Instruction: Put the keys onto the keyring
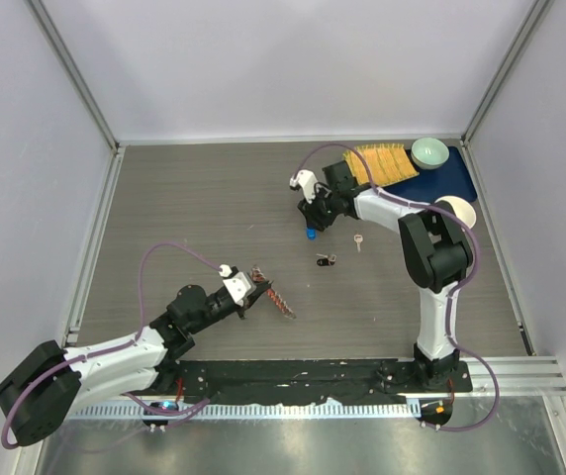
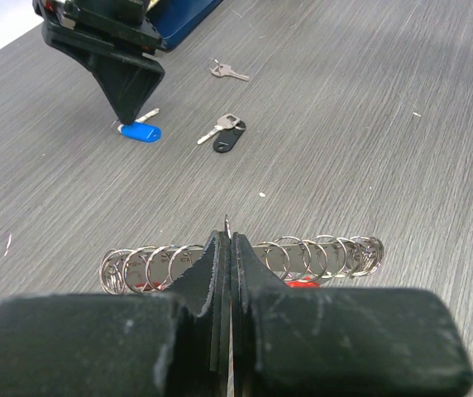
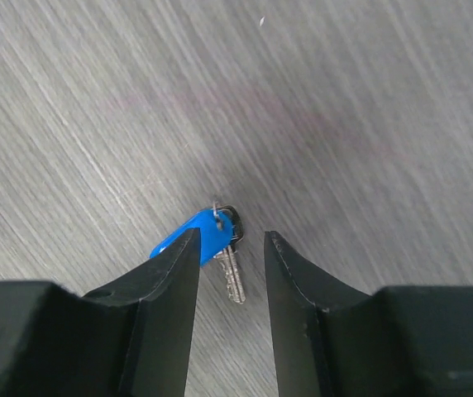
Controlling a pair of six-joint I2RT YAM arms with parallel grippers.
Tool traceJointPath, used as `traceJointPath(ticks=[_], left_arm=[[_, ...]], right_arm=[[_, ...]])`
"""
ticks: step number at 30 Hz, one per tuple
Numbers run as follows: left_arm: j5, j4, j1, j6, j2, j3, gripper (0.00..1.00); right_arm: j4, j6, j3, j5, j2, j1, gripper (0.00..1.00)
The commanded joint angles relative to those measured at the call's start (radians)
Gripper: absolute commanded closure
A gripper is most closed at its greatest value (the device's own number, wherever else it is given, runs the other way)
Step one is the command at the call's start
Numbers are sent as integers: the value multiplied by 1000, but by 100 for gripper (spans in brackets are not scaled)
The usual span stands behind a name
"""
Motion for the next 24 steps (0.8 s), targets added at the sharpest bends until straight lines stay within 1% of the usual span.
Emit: traceJointPath(ticks=[1,11,15,16,20,23,24], left_arm=[[-5,47,-2,19,-1,18,100],[-4,49,-2,19,5,18,100],[-1,47,0,21,3,18,100],[-2,47,-2,19,5,18,100],[-1,49,-2,19,8,20,100],[2,49,-2,18,11,20,100],[2,49,0,18,14,21,100]], right_arm=[[-56,-52,52,-52,18,1,58],[-51,-58,90,-58,51,1,60],[-51,-61,98,-55,57,0,64],[-53,-61,98,-55,58,1,67],[-56,-64,92,-58,60,1,70],[-57,-69,90,-67,61,1,78],[-57,-70,89,-69,65,1,78]])
